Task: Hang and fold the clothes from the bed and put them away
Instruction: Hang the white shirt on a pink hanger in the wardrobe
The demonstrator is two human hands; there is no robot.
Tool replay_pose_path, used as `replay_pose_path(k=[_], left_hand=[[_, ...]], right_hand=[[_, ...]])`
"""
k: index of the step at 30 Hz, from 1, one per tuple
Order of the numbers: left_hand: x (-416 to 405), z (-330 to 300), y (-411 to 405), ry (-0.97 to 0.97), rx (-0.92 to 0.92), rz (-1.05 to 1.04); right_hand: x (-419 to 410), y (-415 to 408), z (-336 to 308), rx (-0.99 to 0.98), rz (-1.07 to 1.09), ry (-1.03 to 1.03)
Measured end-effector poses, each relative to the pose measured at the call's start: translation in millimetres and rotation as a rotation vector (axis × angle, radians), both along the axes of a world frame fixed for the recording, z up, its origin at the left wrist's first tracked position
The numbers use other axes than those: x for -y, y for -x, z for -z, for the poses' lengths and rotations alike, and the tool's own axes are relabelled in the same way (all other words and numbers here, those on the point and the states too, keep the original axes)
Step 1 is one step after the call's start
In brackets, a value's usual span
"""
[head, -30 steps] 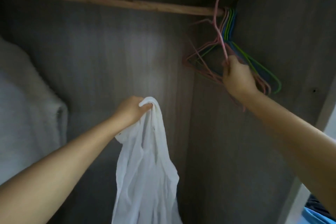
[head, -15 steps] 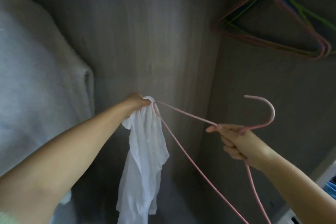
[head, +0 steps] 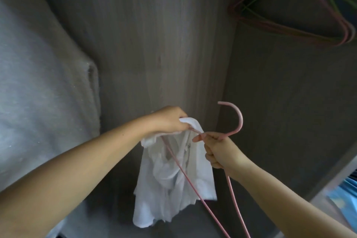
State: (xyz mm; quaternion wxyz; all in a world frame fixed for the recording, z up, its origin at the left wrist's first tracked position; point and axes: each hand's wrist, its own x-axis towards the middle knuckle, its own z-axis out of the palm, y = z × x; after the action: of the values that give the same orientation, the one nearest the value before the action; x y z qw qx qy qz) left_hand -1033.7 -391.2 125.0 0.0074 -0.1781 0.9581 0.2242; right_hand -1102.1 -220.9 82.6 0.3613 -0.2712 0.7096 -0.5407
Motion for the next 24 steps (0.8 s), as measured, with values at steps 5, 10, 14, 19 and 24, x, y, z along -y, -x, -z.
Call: replay_pose_path(k=[5,10,14,19,24], left_hand=[[42.4,-14.7,-17.6,0.228,-0.124,-0.247],[61.3,-1.0,-14.2,0.306,-0.298,-0.405],[59.8,7.4,-0.2,0.243,-0.304,-0.367],[78.3,-0.6,4.1,0.200,-0.363,-0.443],[74.1,2.4,-0.7,0.172,-0.308,-0.441]], right_hand=[[-19.8,11.5,-10.4,0.060,-0.009,-0.036],[-27.3,8.1,-16.8,0.038,-0.007,-0.085],[-24.2,1.1,-23.3,0.009,-0.001,-0.065],[-35.1,2.6,-34.1,-0.082,-0.202,-0.160],[-35.8,7.8,-30.7,-0.058,-0.054,-0.072]])
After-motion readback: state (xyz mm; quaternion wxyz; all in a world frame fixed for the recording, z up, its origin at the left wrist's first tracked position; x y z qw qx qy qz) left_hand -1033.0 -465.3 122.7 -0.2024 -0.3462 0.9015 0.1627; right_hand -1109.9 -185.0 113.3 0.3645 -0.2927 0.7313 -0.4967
